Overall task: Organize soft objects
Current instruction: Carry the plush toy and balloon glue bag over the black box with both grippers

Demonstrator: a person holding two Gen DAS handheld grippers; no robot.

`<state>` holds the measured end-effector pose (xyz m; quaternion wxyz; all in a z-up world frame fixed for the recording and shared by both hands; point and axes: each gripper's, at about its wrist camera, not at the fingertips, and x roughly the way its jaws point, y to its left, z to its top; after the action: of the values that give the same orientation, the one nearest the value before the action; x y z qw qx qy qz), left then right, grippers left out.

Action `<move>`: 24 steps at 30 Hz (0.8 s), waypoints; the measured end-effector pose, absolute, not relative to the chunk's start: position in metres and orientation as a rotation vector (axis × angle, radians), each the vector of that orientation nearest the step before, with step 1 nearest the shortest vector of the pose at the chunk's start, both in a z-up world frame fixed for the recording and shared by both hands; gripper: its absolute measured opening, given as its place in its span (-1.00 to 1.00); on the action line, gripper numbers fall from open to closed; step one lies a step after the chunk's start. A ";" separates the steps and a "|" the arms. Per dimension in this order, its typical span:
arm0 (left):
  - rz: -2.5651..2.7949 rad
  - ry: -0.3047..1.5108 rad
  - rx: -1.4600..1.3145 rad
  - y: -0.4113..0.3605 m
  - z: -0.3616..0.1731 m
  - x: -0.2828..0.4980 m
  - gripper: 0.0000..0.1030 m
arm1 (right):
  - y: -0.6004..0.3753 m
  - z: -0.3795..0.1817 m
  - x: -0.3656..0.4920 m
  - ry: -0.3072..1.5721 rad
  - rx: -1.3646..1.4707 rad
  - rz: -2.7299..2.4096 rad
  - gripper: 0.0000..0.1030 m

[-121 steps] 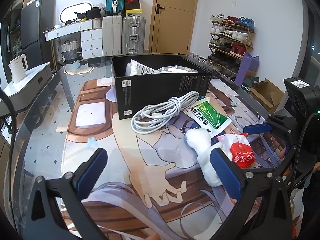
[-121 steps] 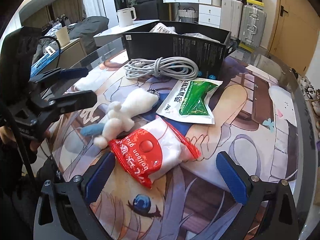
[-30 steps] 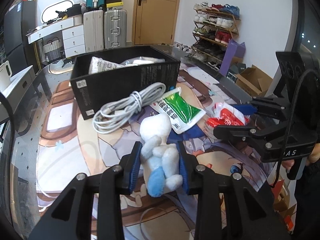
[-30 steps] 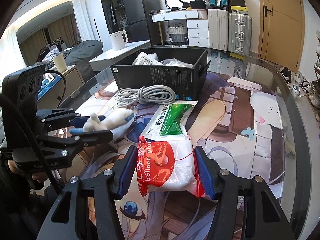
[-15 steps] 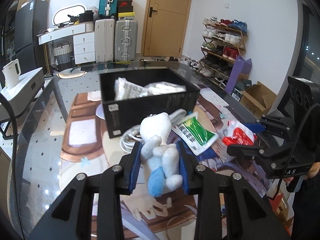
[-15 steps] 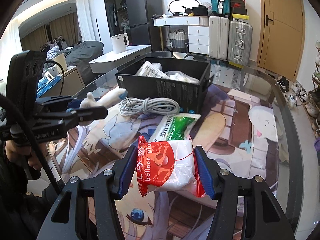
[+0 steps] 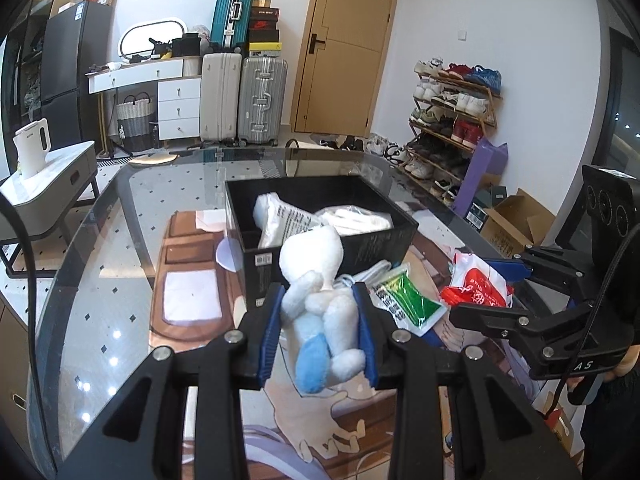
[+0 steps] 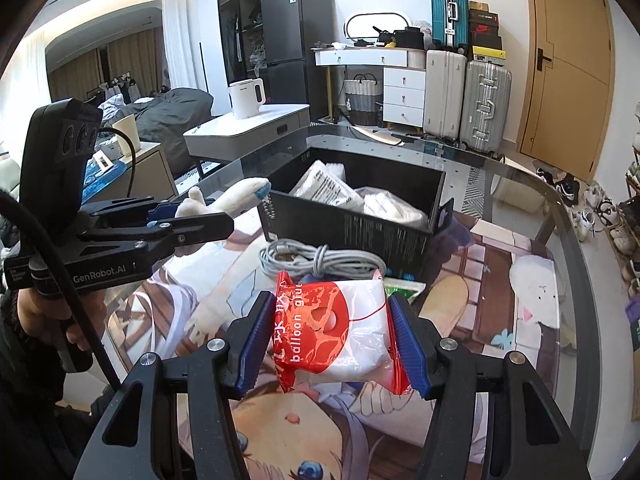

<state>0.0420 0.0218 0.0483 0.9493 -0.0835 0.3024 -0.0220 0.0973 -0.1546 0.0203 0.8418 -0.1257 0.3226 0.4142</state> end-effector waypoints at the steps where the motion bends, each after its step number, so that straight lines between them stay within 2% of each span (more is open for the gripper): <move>1: -0.047 0.611 -0.170 0.023 0.050 0.043 -0.37 | -0.153 0.022 0.098 0.680 -0.264 0.872 0.14; 24: -0.057 0.566 -0.165 0.036 0.070 0.072 -0.37 | -0.132 0.056 0.138 0.639 -0.219 0.806 0.14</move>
<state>0.0725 0.0359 0.0696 0.9564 -0.0815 0.2790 -0.0279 0.1384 -0.1316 0.0556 0.8648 -0.1043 0.3051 0.3849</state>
